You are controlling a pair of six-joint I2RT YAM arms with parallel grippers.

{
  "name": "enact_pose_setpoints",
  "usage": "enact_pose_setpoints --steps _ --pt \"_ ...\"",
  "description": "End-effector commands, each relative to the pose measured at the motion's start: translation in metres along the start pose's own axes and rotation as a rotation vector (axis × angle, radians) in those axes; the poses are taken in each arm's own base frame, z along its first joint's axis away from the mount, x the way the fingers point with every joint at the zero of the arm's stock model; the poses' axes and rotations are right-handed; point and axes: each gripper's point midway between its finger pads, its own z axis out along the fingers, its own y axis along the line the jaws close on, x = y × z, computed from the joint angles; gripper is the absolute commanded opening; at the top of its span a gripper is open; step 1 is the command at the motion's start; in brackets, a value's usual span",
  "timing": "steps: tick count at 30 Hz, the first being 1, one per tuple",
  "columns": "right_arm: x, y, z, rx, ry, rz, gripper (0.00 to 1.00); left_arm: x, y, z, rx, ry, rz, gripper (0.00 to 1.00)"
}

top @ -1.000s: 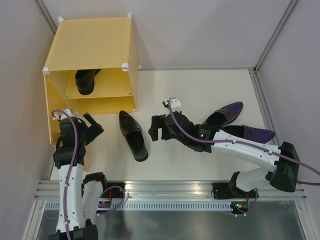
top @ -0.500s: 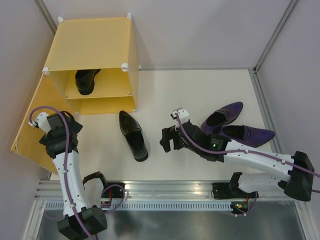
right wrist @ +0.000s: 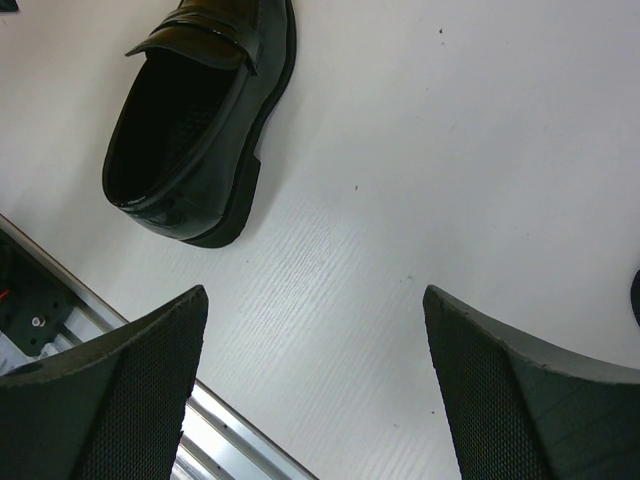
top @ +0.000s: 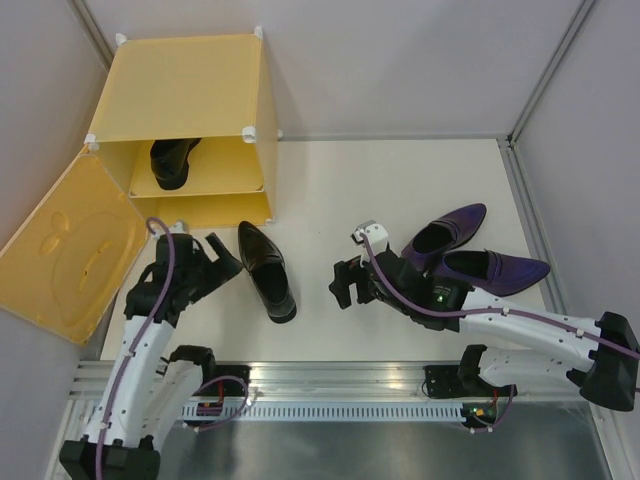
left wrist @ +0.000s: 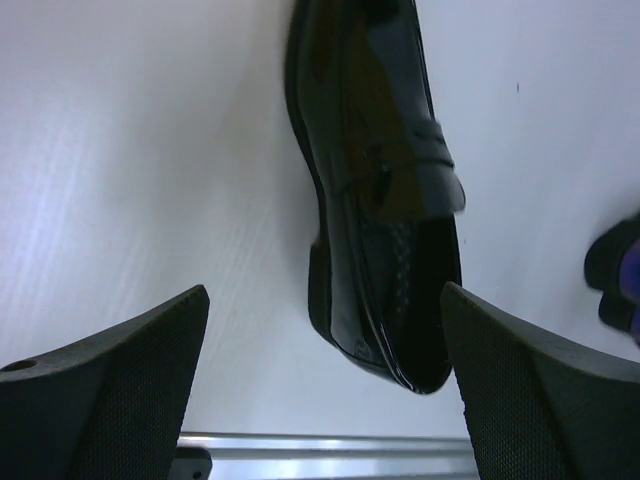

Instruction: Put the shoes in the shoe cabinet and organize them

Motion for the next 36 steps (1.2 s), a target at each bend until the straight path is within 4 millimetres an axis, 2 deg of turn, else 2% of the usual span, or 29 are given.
enact_pose_setpoints --steps 1,2,7,12,14,17,19,21,23,25,30,36 --pt "-0.006 -0.002 -0.001 0.006 -0.038 0.001 0.91 0.033 -0.021 0.011 0.017 0.065 -0.019 0.99" --pt "-0.003 -0.004 -0.001 0.011 -0.035 0.004 0.91 0.043 -0.029 0.014 0.039 0.084 0.003 0.99" --pt "0.003 -0.009 -0.001 0.026 -0.027 0.006 0.91 0.079 -0.034 0.043 -0.023 0.15 0.018 0.95" --pt "0.008 -0.014 -0.003 0.04 -0.02 0.005 0.91 0.085 -0.046 0.067 -0.051 0.124 0.017 0.85" --pt "0.009 -0.015 -0.004 0.044 -0.022 0.011 0.91 0.091 -0.045 0.077 -0.075 0.135 0.012 0.81" --pt "0.012 -0.017 -0.006 0.047 -0.017 0.019 0.91 0.095 -0.039 0.083 -0.11 0.141 0.018 0.67" --pt "0.013 -0.02 -0.009 0.053 -0.022 0.025 0.91 0.094 -0.035 0.083 -0.116 0.129 0.012 0.44" --pt "0.014 -0.025 -0.011 0.067 -0.028 0.025 0.91 0.09 -0.032 0.08 -0.107 0.097 0.005 0.23" --pt "0.012 -0.025 -0.014 0.067 -0.038 0.032 0.91 0.087 -0.028 0.077 -0.103 0.077 0.016 0.11" --pt "0.012 -0.026 -0.015 0.067 -0.041 0.033 0.91 0.08 -0.03 0.072 -0.086 0.048 0.027 0.03" --pt "0.012 -0.029 -0.019 0.074 -0.04 0.032 0.91 0.057 -0.035 0.056 -0.065 -0.025 0.069 0.02" --pt "0.008 -0.033 -0.029 0.081 -0.064 0.044 0.9 -0.003 -0.046 0.015 -0.054 -0.211 0.156 0.02"
